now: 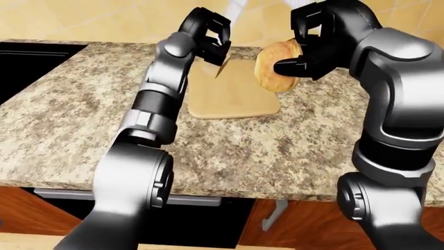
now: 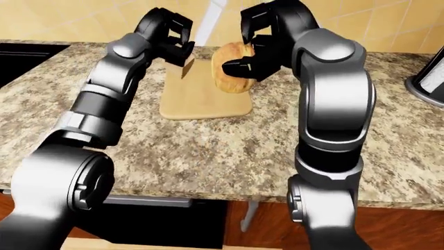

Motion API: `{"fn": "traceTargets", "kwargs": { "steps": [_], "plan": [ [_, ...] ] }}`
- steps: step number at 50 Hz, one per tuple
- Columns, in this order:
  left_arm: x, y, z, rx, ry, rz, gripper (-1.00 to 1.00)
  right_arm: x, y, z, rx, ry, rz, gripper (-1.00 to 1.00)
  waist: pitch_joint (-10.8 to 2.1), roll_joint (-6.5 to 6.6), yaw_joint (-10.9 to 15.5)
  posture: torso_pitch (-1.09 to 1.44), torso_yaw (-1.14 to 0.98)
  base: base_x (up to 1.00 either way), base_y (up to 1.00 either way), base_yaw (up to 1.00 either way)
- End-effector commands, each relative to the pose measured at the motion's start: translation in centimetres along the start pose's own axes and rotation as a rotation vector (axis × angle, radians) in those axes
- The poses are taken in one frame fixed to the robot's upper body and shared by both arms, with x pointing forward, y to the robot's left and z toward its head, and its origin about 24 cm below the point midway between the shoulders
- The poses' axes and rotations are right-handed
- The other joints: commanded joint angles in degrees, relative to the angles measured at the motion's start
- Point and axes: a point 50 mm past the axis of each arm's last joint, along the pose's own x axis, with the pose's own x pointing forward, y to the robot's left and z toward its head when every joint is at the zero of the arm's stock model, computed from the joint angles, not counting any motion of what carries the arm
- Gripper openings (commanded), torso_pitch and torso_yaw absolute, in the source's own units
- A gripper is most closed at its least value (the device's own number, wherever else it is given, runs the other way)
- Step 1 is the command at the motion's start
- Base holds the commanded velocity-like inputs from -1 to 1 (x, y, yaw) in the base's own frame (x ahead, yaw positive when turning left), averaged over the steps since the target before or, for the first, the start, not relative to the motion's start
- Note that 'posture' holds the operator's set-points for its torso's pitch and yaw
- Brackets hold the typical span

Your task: Place the bread and cheese on the cutting board.

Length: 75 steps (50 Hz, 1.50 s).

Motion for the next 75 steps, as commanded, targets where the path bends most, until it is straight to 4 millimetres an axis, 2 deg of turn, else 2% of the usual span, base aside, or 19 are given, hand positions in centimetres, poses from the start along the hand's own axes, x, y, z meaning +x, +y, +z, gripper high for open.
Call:
{"fn": "traceTargets", "kwargs": {
  "steps": [1,7,12,19,26,42,56,57,58,63,70,75],
  "plan": [
    [-0.2,0.6,4.5,0.021,-0.175,0.048,-0.99,-0.7,-0.5,1.8,-0.024,-0.084,-0.026,-0.95,-2.33,-0.14,0.0,0.00,0.00,0.00,0.00,0.00],
    [0.3,-0.4,4.5,0.017,-0.167,0.049,-1.00,-0.9,-0.9,2.0,-0.025,-0.087,-0.029,-0.95,-2.12,-0.38,-0.1,0.00,0.00,0.00,0.00,0.00],
    [0.5,-1.2,3.4,0.042,-0.151,0.053,-1.00,-1.0,-1.3,1.9,-0.029,-0.085,-0.035,-0.95,-2.13,-0.44,-0.1,0.00,0.00,0.00,0.00,0.00],
    [0.8,-1.4,0.7,0.092,-0.039,0.111,-1.00,-1.2,-1.2,1.7,-0.027,-0.083,-0.029,-0.95,-2.31,-0.42,-0.3,0.00,0.00,0.00,0.00,0.00],
    [0.8,-1.2,0.3,0.105,0.001,0.122,-1.00,-1.2,-1.2,1.6,-0.025,-0.080,-0.029,-0.95,-2.37,-0.49,-0.4,0.00,0.00,0.00,0.00,0.00],
    [0.5,-1.1,-3.5,0.104,0.139,0.127,-1.00,-1.3,-0.9,0.7,-0.027,-0.069,-0.019,-0.95,-2.67,-0.35,-0.4,0.00,0.00,0.00,0.00,0.00],
    [0.6,-1.8,-3.3,0.081,0.120,0.112,-0.99,-1.1,-0.6,0.0,-0.027,-0.060,-0.015,-0.95,-2.83,-0.36,-0.3,0.00,0.00,0.00,0.00,0.00],
    [0.6,-1.8,-3.3,0.079,0.123,0.111,-0.49,-1.2,-0.6,0.0,-0.024,-0.061,-0.017,-0.95,-2.87,-0.36,-0.3,0.00,0.00,0.00,0.00,0.00],
    [0.6,-1.7,-3.2,0.065,0.126,0.122,1.00,-1.2,-0.6,-0.1,-0.025,-0.059,-0.017,-0.95,-2.90,-0.35,-0.3,0.00,0.00,0.00,0.00,0.00],
    [0.5,-1.3,-3.3,0.050,0.143,0.114,1.00,-1.2,-0.6,0.0,-0.026,-0.062,-0.015,-0.95,-2.95,-0.28,-0.4,0.00,0.00,0.00,0.00,0.00],
    [0.2,0.7,-2.7,0.059,0.136,0.153,1.00,-1.3,-0.7,0.0,-0.031,-0.060,-0.019,-0.95,-2.91,-0.17,-0.4,0.00,0.00,0.00,0.00,0.00],
    [-0.4,4.2,0.6,0.044,0.082,0.215,1.00,-0.4,-0.8,-0.3,-0.024,-0.052,-0.028,-0.95,-2.81,-0.01,-0.5,0.00,0.00,0.00,0.00,0.00]
  ]
}}
